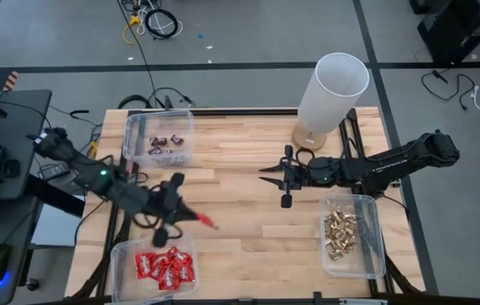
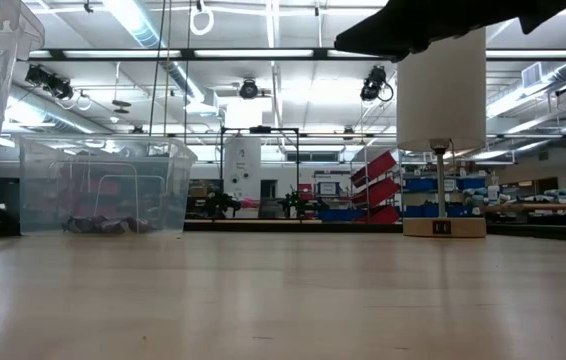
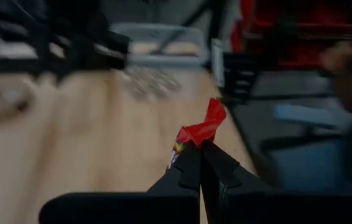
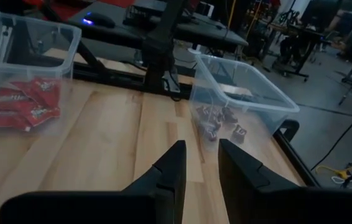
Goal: Sort candy
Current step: Put the red chocolate into the bottom left transparent bin
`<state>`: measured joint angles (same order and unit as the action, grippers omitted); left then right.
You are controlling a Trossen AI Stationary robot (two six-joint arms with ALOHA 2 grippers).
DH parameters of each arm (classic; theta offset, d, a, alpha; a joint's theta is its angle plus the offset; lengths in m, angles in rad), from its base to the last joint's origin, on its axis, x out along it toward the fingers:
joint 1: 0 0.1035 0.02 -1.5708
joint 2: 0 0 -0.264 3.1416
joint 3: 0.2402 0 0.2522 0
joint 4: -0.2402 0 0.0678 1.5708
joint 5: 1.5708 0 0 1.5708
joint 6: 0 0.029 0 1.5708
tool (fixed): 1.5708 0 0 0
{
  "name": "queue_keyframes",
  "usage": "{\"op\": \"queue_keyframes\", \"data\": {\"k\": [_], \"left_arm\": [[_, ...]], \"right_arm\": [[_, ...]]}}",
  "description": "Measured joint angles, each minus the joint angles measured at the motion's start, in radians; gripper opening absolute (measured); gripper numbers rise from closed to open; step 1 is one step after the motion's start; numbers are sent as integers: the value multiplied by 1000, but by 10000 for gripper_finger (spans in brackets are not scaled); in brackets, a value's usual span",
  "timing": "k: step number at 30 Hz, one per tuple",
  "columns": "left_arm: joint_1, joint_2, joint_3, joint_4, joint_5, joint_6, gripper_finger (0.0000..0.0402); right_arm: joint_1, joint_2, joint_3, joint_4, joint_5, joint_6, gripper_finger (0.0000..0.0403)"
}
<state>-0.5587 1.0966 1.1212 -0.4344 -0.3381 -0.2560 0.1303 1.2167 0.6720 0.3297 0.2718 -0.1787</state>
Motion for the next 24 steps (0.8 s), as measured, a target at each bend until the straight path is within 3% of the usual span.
{"op": "queue_keyframes", "data": {"k": [3, 10, 24], "left_arm": [[-64, 2, 57, -114, 41, -103, 0], [-183, 2, 117, -232, 252, -466, 0], [-281, 9, 116, -520, 272, -1035, 0]], "right_arm": [[0, 0, 0, -7, -1, 0, 80], [0, 0, 0, -12, -4, -1, 80], [-1, 0, 0, -14, -5, -6, 80]]}}
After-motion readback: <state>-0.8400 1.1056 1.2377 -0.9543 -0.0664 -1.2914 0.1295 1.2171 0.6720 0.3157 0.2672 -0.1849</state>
